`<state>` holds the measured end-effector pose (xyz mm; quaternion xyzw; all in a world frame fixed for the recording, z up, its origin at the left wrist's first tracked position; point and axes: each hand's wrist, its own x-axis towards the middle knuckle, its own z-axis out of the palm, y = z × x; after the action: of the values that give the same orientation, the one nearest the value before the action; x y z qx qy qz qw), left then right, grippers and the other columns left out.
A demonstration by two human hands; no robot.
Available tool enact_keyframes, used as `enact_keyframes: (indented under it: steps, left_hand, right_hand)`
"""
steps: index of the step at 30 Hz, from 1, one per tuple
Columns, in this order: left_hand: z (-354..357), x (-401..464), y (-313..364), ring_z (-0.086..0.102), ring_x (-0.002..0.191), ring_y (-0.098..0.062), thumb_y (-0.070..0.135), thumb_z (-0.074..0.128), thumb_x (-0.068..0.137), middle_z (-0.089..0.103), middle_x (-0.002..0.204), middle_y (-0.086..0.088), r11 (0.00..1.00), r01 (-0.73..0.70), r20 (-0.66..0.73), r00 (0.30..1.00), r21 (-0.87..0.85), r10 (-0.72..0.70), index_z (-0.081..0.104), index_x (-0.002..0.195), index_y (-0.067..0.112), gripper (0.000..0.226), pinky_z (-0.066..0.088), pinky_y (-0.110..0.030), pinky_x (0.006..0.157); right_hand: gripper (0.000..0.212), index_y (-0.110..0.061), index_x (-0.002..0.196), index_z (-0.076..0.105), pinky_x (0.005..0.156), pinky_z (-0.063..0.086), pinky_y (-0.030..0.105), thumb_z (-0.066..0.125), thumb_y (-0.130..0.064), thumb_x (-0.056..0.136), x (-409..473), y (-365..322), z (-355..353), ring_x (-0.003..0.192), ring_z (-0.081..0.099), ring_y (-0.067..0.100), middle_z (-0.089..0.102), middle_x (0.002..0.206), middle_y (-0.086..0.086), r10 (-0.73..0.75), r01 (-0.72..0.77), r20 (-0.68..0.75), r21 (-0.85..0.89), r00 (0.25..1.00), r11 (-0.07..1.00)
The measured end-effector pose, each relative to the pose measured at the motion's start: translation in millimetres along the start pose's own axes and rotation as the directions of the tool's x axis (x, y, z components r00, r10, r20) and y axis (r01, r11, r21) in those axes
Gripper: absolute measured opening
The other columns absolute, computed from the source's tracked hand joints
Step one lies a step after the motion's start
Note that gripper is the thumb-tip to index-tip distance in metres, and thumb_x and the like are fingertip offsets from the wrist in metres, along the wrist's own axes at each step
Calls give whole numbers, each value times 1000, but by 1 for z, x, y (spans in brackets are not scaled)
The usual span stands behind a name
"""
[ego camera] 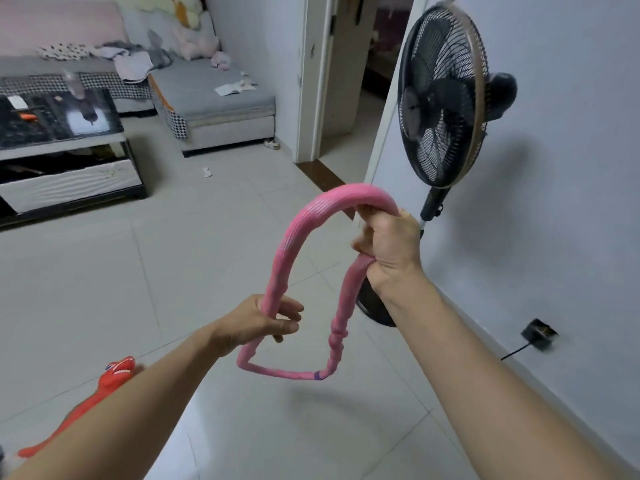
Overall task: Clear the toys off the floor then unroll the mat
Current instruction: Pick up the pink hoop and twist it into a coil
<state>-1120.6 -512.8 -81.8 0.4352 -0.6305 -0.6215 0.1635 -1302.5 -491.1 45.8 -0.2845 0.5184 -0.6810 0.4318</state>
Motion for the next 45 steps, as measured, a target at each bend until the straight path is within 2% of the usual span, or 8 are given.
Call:
enact_keyframes:
  steps: [7,13,16,19,24,27,38,45]
  left_hand:
    - [3,-13,36,53,115,0,40,73,67,58,120,20,987,-162,208,965,-21,162,53,117,41,54,42,-16,90]
    - [48,-27,31,62,75,-21,20,74,76,64,80,-10,985,-132,168,974,-113,150,64,86,10,17,53,-17,62]
    - [73,-36,20,49,51,-14,18,74,77,53,57,-2,981,-74,50,995,-178,84,60,67,14,17,47,-27,54]
    - [93,-48,8,46,48,-12,21,73,77,48,54,1,991,-57,134,988,-121,73,61,68,16,16,45,-25,50]
    - [140,-74,10,44,46,-15,31,72,77,43,47,3,992,53,313,950,-119,-13,57,64,15,26,45,-31,52]
    - [167,-87,15,43,39,-12,39,70,78,40,43,5,990,93,391,919,-108,-44,49,56,18,37,47,-34,54]
    - [253,-149,50,28,31,-11,38,60,87,28,38,6,932,263,667,744,-249,-32,40,57,19,41,42,-22,45]
    - [306,-218,74,25,28,-8,40,51,90,26,35,7,877,318,736,675,-361,58,37,56,18,43,37,-21,44]
  right_hand:
    - [33,-20,56,45,36,26,16,65,-18,82,-24,-60,25,27,15,7,28,42,-7,63,10,-201,343,978,939]
    - [22,-20,68,52,35,23,16,68,-28,81,-62,-60,21,29,11,6,35,63,-6,138,82,-405,482,904,872]
    - [27,-18,65,51,35,19,16,74,-26,77,-84,-49,1,26,15,6,35,42,-8,120,95,-536,355,836,930]
    - [28,-17,67,48,38,25,19,73,-22,79,-110,-44,-37,26,26,6,30,31,-8,96,76,-584,262,806,962]
    - [15,-16,91,57,77,44,29,63,-29,86,-163,-18,-106,72,55,13,56,75,0,139,3,-544,252,828,968]
    - [41,-20,120,50,98,35,34,63,-38,84,-205,11,-136,103,54,15,58,105,0,185,-143,-589,117,787,983]
    - [56,-18,135,39,93,34,25,64,-27,86,-360,76,-201,111,50,13,52,126,3,265,-466,-641,-164,721,870]
    - [72,-19,140,36,94,38,24,52,11,77,-452,85,-238,137,33,17,40,145,5,326,-567,-591,-282,738,774]
